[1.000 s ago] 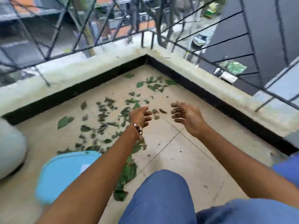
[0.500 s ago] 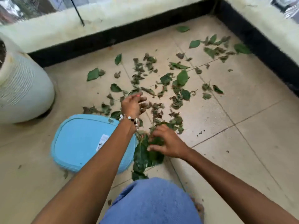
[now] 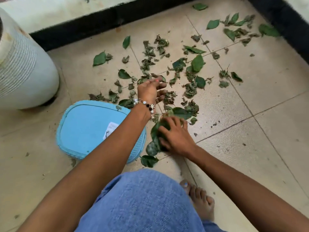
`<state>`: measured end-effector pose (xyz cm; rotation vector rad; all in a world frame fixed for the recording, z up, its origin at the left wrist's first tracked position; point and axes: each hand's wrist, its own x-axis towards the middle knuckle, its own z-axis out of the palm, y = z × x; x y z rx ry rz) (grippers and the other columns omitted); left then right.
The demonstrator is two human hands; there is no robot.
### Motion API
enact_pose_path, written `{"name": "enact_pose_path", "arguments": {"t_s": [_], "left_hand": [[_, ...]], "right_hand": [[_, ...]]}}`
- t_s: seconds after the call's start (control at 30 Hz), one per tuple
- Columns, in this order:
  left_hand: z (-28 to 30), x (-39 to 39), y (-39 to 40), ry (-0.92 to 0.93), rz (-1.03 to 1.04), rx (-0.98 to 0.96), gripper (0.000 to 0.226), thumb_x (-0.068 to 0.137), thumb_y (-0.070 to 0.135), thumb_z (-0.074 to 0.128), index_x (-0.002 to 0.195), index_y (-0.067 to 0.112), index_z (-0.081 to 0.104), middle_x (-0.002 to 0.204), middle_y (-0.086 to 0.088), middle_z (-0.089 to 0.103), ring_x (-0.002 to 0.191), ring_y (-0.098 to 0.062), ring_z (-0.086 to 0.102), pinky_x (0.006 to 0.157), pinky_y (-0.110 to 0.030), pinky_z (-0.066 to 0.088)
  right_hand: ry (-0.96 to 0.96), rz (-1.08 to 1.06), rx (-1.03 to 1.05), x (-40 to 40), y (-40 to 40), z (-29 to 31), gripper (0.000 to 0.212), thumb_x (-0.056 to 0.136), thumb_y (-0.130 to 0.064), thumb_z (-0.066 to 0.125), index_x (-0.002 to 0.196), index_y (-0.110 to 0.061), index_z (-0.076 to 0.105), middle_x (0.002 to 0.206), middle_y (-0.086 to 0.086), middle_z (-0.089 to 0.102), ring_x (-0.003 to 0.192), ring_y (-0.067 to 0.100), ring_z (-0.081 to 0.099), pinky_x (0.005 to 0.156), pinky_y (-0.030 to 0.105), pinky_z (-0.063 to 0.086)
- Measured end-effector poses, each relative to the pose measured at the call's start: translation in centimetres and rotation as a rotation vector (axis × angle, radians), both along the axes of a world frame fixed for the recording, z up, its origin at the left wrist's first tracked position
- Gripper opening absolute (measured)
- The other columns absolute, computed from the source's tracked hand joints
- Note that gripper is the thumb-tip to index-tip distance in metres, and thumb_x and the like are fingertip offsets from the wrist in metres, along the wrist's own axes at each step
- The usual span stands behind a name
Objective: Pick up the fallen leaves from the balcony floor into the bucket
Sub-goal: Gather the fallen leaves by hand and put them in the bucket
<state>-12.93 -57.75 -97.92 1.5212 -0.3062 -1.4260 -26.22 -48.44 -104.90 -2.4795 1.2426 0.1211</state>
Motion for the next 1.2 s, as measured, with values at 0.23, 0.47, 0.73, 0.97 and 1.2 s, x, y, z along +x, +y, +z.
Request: {"name": "enact_pose_path", "arguments": {"t_s": [0.23,0.47,0.73,0.97,1.2], "left_hand": [[-0.1,0.0,0.4,-0.020,0.007,0.020,0.020,0.099,0.006,0.046,0.097,0.010,0.066,0.072,-0.002,0.067,0.047,-0.012,0.058,0.043,-0.021,0.041],[0.0,0.2,0.7,-0.017,0.028,0.041,0.021,0.099,0.007,0.047,0.104,0.008,0.067,0.074,-0.001,0.068,0.052,-0.014,0.059,0.045,-0.021,0.043],[-0.2,-0.3,0.7,-0.022,0.030,0.054,0.021,0.099,0.008,0.046,0.095,0.011,0.067,0.070,0.000,0.067,0.049,-0.011,0.058,0.047,-0.021,0.043],[-0.5,-1.4,1.1,-0.062,-0.040,0.102,0.021,0.098,0.006,0.046,0.092,0.010,0.066,0.067,-0.001,0.066,0.044,-0.010,0.057,0.045,-0.020,0.042],[-1.0,-2.6,2.2,-0.255,-0.295,0.136,0.017,0.097,0.007,0.052,0.104,0.002,0.066,0.087,-0.009,0.068,0.061,-0.014,0.056,0.050,-0.019,0.045]], "right_hand": [[-0.210,0.288,-0.056,1.1,2.9,-0.5,0.049,0.090,-0.059,0.040,0.118,-0.025,0.060,0.126,0.009,0.053,0.123,0.029,0.043,0.102,0.060,0.032],[-0.106,0.226,-0.143,-0.3,1.4,-1.4,0.034,0.082,-0.041,0.066,0.113,-0.026,0.066,0.123,0.006,0.059,0.121,0.031,0.049,0.104,0.058,0.033],[0.091,-0.109,0.067,-4.2,-1.8,1.4,0.074,0.083,-0.070,0.049,0.148,-0.041,0.028,0.159,0.005,0.015,0.142,0.034,0.013,0.112,0.058,0.020],[0.011,0.039,-0.096,-4.0,-0.8,0.5,0.047,0.072,-0.018,0.083,0.115,-0.007,0.068,0.120,0.018,0.062,0.100,0.037,0.056,0.070,0.039,0.056],[-0.307,-0.371,0.152,-5.4,-2.6,2.3,0.017,0.087,-0.008,0.066,0.102,-0.009,0.074,0.100,0.006,0.070,0.094,0.019,0.062,0.086,0.025,0.047]]}}
